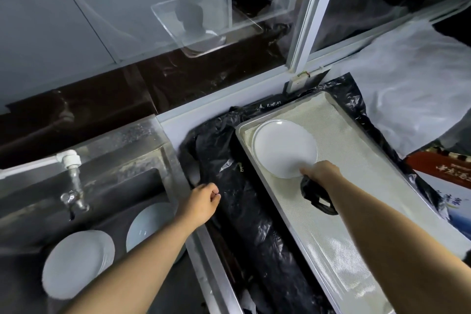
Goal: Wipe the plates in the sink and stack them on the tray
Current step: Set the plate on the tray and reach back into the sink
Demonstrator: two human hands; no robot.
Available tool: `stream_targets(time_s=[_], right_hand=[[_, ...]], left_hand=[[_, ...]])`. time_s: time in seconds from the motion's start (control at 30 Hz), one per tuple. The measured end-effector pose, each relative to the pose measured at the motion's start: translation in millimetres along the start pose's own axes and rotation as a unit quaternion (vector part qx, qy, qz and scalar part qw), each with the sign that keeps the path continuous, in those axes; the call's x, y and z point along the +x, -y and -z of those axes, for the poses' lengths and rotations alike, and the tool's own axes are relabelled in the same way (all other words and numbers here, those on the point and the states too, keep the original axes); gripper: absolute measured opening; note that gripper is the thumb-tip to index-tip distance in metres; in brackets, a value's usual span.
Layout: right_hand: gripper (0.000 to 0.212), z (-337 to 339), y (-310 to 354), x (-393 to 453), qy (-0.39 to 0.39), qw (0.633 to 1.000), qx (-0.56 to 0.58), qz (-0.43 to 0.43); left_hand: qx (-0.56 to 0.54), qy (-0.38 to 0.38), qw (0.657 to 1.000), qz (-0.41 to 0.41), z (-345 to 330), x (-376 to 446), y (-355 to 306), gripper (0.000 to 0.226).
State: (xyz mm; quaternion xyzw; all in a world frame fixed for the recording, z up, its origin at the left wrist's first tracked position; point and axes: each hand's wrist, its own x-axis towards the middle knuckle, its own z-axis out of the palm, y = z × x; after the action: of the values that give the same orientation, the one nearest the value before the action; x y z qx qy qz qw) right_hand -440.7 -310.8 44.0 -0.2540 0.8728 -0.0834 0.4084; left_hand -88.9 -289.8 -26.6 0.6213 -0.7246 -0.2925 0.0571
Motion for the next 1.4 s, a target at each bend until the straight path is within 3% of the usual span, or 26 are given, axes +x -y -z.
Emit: stream_targets(time_s=[0.13,0.47,0.67,0.8,0.97,1.2,1.4], right_hand=[[0.034,-13,-1,-4,-0.013,0.999,-0.03,0.028],[0.027,-14,-11,-31,-0.042,0.999,0.028,0.014],[0.038,-48,14,-78,-0.043,0.995,0.027,0.09],[0.031,-115,38,-144,-0.015,0.985,-0.02,0.168],[0.039,-233,52,-228,0.057,0.967,-0.099,0.228],[0.034,-392,40,-298,0.145,0.942,-0.175,0.249],[0.029,-505,16,-298,0.167,0.927,-0.216,0.256]], left_hand=[[0.007,0.022,1.0,0.0,-6,-4,4,0.011],[0.023,0.021,0.999,0.02,9,-17,21,0.012],[0.043,0.016,0.999,0.023,38,-51,49,0.015],[0.022,0.002,0.999,0.024,60,-96,100,0.015],[0.069,-0.038,0.996,0.028,85,-166,184,0.019],[0.156,-0.019,0.983,0.091,88,-240,307,0.025],[0.163,-0.031,0.973,0.158,43,-277,404,0.018]])
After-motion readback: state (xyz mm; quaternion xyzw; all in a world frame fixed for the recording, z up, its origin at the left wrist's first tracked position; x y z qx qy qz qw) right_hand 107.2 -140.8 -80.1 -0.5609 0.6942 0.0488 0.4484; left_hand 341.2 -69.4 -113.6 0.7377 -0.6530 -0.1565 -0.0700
